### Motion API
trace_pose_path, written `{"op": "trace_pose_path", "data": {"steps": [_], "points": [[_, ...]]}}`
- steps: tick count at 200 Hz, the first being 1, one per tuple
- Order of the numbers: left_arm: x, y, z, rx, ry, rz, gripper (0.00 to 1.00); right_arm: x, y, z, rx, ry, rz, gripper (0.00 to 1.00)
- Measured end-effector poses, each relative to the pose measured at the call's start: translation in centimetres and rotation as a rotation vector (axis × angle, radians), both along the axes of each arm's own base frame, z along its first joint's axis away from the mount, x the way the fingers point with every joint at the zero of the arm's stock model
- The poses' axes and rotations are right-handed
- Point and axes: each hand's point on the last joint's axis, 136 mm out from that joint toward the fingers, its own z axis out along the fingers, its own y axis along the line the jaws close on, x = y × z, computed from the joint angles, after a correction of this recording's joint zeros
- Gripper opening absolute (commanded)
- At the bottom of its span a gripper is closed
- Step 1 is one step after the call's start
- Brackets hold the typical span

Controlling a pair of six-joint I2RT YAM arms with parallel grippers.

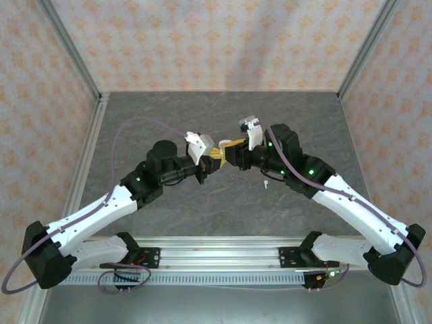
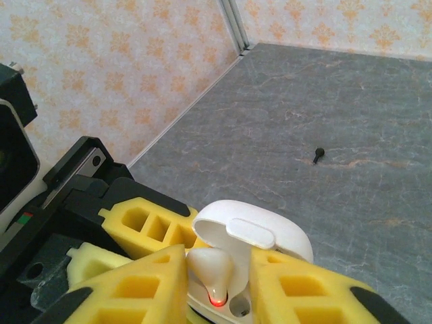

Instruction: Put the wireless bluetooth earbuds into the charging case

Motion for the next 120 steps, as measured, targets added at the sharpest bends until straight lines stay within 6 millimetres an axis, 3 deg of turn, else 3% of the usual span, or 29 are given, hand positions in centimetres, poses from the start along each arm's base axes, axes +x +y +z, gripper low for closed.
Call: {"op": "trace_pose_path", "data": {"steps": [24,75,120], "points": [[0.0,0.0,0.0,-0.001,-0.001,0.000,0.00,-0.1,-0.1,0.2,0.008,0.016,-0.007,0.43],[0.0,0.0,0.2,-0.006,-0.006,-0.003,0.00,-0.1,-0.1,2.0,0.049,0.028,-0.021,0.49],[-0.1,0.0,0.3,-0.009,-0.008,-0.002,0.00,0.0,0.0,3.0,0.076,0.044,-0.031,0.48]]}}
